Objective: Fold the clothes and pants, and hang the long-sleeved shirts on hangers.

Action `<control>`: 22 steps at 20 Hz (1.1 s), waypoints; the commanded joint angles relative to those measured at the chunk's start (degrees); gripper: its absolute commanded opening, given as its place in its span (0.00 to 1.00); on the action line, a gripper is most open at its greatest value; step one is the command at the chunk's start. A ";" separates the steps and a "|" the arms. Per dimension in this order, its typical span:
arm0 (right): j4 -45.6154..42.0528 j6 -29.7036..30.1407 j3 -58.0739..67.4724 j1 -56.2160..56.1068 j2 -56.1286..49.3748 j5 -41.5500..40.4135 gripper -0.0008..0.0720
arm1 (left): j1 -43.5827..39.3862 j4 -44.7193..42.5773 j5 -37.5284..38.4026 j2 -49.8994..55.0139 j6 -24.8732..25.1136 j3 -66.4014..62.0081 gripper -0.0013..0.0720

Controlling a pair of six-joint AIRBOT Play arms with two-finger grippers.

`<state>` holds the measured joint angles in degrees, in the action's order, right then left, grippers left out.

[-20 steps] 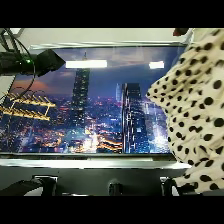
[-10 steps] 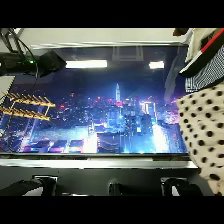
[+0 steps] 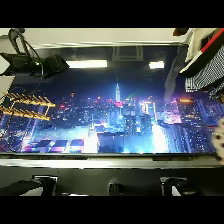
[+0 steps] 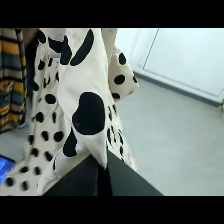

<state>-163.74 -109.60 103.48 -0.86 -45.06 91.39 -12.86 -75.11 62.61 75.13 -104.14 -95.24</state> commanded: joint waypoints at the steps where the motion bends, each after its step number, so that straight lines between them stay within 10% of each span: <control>1: -3.80 -4.42 0.07 0.20 -5.57 -3.21 0.02 | 0.02 -0.02 -0.02 0.61 0.09 0.00 0.64; 22: 10.54 -14.23 0.09 39.63 -13.99 -24.30 0.03 | 0.02 -0.59 -0.02 0.96 0.22 0.00 0.64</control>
<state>-154.23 -122.04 103.50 35.20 -57.84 69.80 -12.86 -75.40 62.61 76.07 -103.94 -95.24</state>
